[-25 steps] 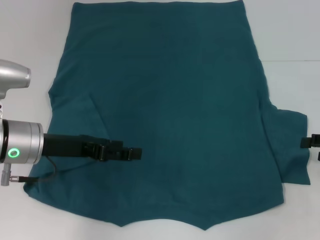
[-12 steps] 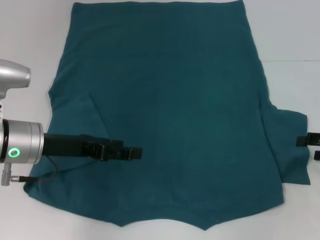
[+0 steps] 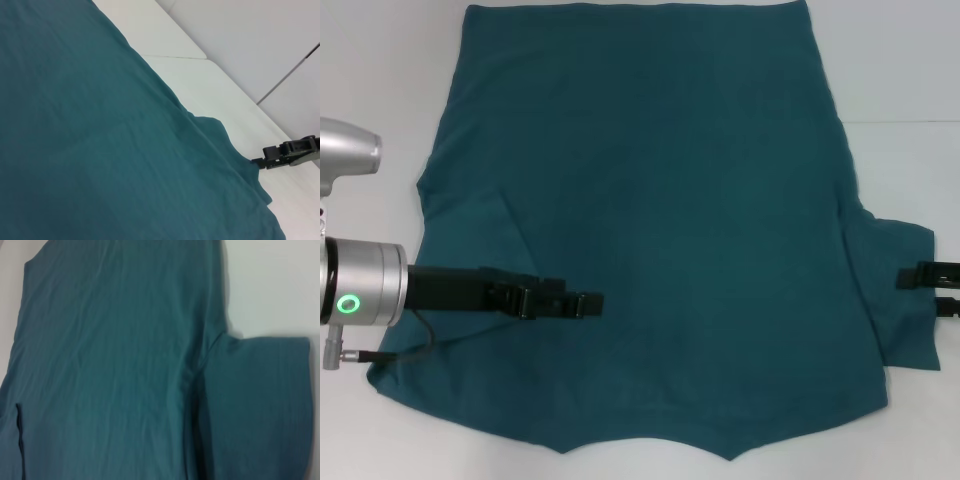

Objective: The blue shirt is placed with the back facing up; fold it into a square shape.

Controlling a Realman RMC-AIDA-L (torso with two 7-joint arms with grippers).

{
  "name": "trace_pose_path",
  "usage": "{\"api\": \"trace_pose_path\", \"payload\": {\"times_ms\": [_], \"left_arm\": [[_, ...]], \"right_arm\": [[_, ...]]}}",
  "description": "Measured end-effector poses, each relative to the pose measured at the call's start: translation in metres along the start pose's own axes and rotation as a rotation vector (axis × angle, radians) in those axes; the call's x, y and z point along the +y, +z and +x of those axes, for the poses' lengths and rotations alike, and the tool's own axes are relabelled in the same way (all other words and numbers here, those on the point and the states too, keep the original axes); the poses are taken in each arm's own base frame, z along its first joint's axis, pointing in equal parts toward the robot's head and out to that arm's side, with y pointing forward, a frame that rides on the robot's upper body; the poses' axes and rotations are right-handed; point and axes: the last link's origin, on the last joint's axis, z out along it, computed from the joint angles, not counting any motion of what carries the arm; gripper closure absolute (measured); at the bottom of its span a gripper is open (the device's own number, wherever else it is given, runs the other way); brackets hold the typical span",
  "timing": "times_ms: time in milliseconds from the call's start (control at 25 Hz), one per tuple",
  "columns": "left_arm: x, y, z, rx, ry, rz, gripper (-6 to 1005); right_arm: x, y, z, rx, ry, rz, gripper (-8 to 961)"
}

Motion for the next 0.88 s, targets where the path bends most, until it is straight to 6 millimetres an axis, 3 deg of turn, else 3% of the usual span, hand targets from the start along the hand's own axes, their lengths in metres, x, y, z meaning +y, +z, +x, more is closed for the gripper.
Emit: {"api": "trace_pose_path", "payload": {"times_ms": [880], "left_arm": [[-0.0003,-0.0002,0.0023,0.017,-0.001,0.002,189]], "right_arm": [[0.0016,0.0072,0.0019,0.001,0.012,0.0,138]]}}
